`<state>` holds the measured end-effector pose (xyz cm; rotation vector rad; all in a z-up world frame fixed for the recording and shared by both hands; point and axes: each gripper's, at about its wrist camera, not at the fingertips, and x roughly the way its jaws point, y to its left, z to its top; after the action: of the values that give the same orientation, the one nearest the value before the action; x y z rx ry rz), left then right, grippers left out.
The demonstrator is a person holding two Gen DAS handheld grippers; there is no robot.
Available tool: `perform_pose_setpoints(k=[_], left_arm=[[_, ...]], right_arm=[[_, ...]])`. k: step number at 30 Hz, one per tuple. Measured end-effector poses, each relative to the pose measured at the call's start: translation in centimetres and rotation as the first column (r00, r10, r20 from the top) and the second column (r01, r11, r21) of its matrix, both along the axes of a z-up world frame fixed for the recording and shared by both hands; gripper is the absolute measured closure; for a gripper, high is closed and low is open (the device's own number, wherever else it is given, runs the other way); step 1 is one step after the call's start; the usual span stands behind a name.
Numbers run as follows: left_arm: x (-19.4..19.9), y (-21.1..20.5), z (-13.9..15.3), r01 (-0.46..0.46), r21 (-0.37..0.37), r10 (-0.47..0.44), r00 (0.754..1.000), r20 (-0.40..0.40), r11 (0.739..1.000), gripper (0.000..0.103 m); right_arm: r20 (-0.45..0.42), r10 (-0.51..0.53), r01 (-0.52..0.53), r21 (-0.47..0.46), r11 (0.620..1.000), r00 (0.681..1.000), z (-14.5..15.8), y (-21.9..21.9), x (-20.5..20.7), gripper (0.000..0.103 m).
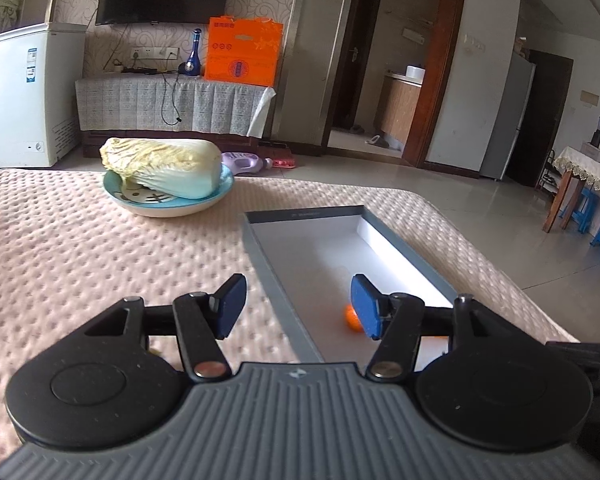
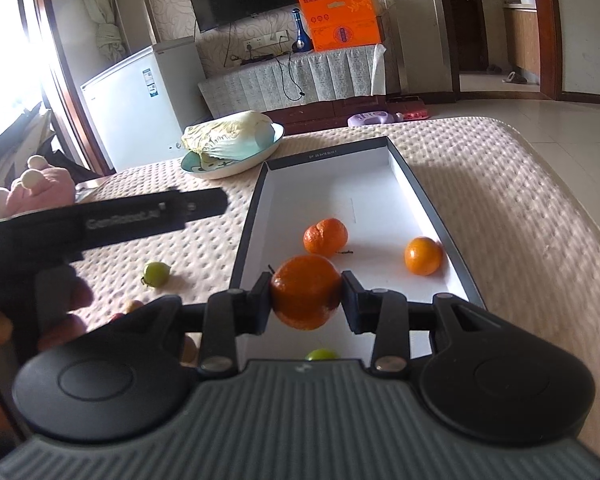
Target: Organize fruits
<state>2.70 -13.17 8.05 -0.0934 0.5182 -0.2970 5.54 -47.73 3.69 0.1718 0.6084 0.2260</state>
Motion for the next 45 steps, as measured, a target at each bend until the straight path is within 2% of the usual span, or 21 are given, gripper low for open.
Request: perform_pose_setpoints(k=[15, 24, 28, 32, 35, 45], left_arm=[[-3.4, 4.6, 0.3, -0.028, 0.114, 0.028, 1.000, -0.002, 0.993, 0.039], [-8.2, 6.4, 1.5, -0.031, 0.121, 0.032, 0.999, -0.002, 0.992, 0.039], [-10.5, 7.8, 1.5, -0.020, 0.089, 0.024, 0.999, -0.043, 0.996, 0.039], [-12.3, 9.0, 1.2, -0.031, 0.088, 0.036, 0.997, -0.063, 0.996, 0.039], [-12.6, 9.5, 1.1, -0.049, 0.096, 0.056, 0.996, -0.065, 0.994, 0.039], [-11.1, 10.9, -0.1, -0.135, 0.125, 0.148, 0.984, -0.099, 0.983, 0.039]], right_arm=[[-0.019, -0.015, 0.015, -0.001, 1.000, 1.000, -0.8, 2.0, 2.0, 0.064], [-0.027, -0.023, 0.023, -0.006, 1.000, 0.999, -1.2, 2.6, 2.7, 0.064], [-0.023, -0.036, 0.036, 0.013, 0.999, 0.999, -1.1, 2.3, 2.9, 0.064], [-0.005, -0.070, 0.070, 0.019, 0.997, 0.998, -0.9, 2.1, 3.0, 0.062], [0.026, -0.092, 0.091, 0.018, 0.996, 0.995, -0.5, 2.2, 2.8, 0.050], [0.112, -0.086, 0.086, 0.003, 0.996, 0.990, 0.7, 2.1, 1.7, 0.050]])
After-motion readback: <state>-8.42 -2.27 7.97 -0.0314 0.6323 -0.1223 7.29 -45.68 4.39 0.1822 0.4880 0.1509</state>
